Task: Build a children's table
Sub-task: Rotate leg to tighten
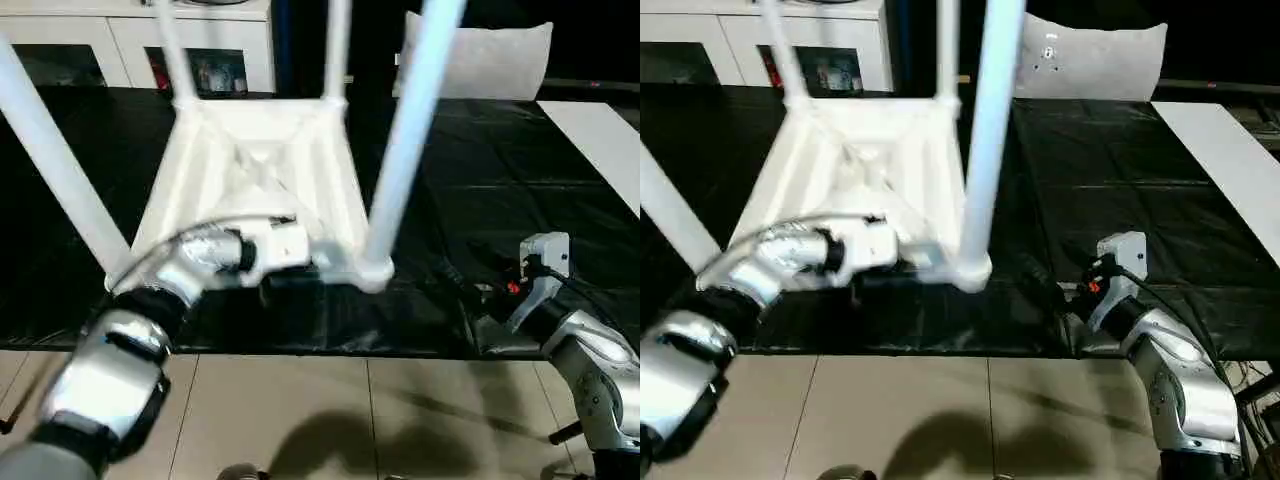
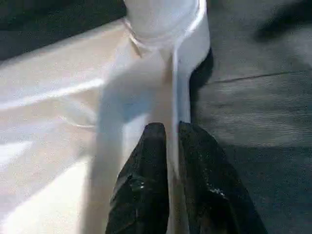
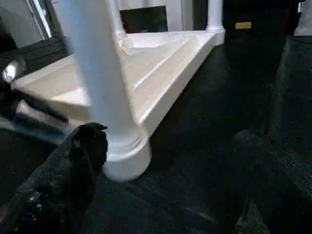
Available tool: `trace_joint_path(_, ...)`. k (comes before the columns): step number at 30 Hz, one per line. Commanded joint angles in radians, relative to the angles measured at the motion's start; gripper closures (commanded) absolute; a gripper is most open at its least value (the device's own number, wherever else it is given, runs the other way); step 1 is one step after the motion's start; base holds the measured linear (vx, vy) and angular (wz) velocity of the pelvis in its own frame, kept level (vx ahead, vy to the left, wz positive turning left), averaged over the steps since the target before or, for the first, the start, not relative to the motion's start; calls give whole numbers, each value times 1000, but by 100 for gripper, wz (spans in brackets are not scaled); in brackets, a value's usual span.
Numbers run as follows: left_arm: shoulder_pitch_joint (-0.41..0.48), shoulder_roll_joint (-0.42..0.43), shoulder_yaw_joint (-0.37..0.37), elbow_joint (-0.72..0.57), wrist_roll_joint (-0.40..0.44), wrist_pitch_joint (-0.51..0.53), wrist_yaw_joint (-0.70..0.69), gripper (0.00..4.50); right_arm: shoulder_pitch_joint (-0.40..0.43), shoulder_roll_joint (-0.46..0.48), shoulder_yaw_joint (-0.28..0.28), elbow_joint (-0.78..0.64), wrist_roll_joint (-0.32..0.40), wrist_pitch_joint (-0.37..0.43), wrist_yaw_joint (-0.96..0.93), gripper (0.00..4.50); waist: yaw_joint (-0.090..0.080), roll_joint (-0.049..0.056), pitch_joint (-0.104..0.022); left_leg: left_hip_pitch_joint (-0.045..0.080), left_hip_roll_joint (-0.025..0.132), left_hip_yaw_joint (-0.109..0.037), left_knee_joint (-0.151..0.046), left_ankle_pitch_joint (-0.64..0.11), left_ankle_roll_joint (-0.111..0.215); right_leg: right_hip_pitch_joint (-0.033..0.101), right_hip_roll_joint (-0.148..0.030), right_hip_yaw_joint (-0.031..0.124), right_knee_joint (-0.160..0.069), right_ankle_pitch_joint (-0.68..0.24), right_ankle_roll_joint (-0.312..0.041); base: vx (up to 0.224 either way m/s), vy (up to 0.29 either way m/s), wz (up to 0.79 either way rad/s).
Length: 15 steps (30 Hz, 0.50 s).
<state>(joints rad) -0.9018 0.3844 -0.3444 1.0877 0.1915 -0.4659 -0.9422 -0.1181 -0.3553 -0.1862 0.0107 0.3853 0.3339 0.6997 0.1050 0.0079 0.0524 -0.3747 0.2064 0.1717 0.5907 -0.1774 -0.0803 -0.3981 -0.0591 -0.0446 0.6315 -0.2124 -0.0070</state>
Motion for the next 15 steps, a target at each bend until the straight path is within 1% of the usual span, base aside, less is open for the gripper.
trace_joint_path(1, -8, 9, 27, 19, -8, -29, 9, 353, 6, 8, 11, -32, -5, -7, -9, 0, 8, 0, -68, 12, 17, -7, -59, -146, 23, 61, -74, 39, -74, -8, -209, 0, 0, 0)
trace_joint_path(3, -1, 7, 68, 26, -55, -44, -25, 338, 13, 22, 21, -50, -2, -1, -26, 0, 10, -1, -66, 13, 17, -6, -62, -157, 20, 59, -74, 40, -76, -30, -214, 0, 0, 0)
trace_joint_path(4, 10, -3, 108, 15, -106, -29, -55, 330, 17, 36, 22, -61, 11, 9, -37, 0, 12, 1, -66, 16, 19, -6, -62, -161, 17, 58, -75, 40, -75, -34, -220, 0, 0, 0)
trace_joint_path(5, 12, -6, 116, 13, -117, -25, -61, 321, 17, 39, 23, -63, 14, 11, -39, 0, 15, 1, -67, 16, 19, -6, -62, -159, 16, 58, -77, 41, -74, -29, -224, 0, 0, 0)
trace_joint_path(6, 26, -20, 147, -5, -165, -3, -86, 307, 21, 45, 28, -70, 14, 12, -47, 0, 14, -9, -67, 15, 20, -5, -63, -158, 17, 59, -76, 41, -72, -17, -231, 0, 0, 0)
trace_joint_path(7, 57, -43, 186, -51, -230, 35, -96, 307, 24, 55, 36, -79, 21, 31, -54, 0, 17, -7, -68, 16, 22, -5, -63, -152, 16, 59, -79, 41, -66, -4, -244, 0, 0, 0)
trace_joint_path(8, 82, -61, 212, -88, -276, 64, -98, 302, 26, 61, 44, -85, 24, 42, -60, 0, 19, -4, -65, 15, 22, -4, -63, -158, 20, 55, -80, 41, -68, -11, -249, 0, 0, 0)
trace_joint_path(9, 111, -76, 229, -136, -312, 109, -92, 296, 27, 65, 53, -89, 12, 34, -67, 0, 21, -8, -67, 14, 25, -5, -63, -158, 21, 59, -82, 41, -63, -3, -260, 0, 0, 0)
trace_joint_path(10, 136, -88, 238, -177, -332, 140, -73, 287, 28, 68, 59, -90, 3, 26, -71, 0, 22, -7, -67, 15, 24, -3, -61, -159, 28, 55, -81, 41, -67, -5, -260, 0, 0, 0)
trace_joint_path(11, 183, -108, 248, -260, -359, 197, -29, 274, 30, 75, 68, -98, -3, 23, -77, 0, 22, -7, -66, 15, 24, -3, -62, -165, 28, 55, -80, 41, -69, -27, -250, 0, 0, 0)
trace_joint_path(12, 275, -148, 270, -424, -409, 300, 67, 265, 32, 90, 86, -123, -15, 31, -98, 0, 21, -14, -66, 11, 31, -5, -64, -162, 26, 59, -84, 42, -62, -22, -249, 0, 0, 0)
trace_joint_path(13, 291, -154, 274, -452, -416, 316, 85, 261, 32, 93, 89, -127, -17, 32, -102, 0, 20, -10, -66, 10, 33, -5, -63, -164, 31, 56, -85, 41, -64, -30, -250, 0, 0, 0)
trace_joint_path(14, 316, -162, 278, -495, -424, 336, 114, 261, 30, 99, 91, -131, -24, 26, -112, 0, 14, -16, -63, 10, 29, -1, -64, -171, 36, 53, -79, 41, -70, -50, -243, 0, 0, 0)
trace_joint_path(15, 388, -182, 298, -612, -460, 409, 187, 261, 24, 109, 104, -147, -58, 36, -160, 0, 13, -17, -63, 9, 25, -1, -63, -168, 34, 52, -76, 41, -76, -93, -220, 0, 0, 0)
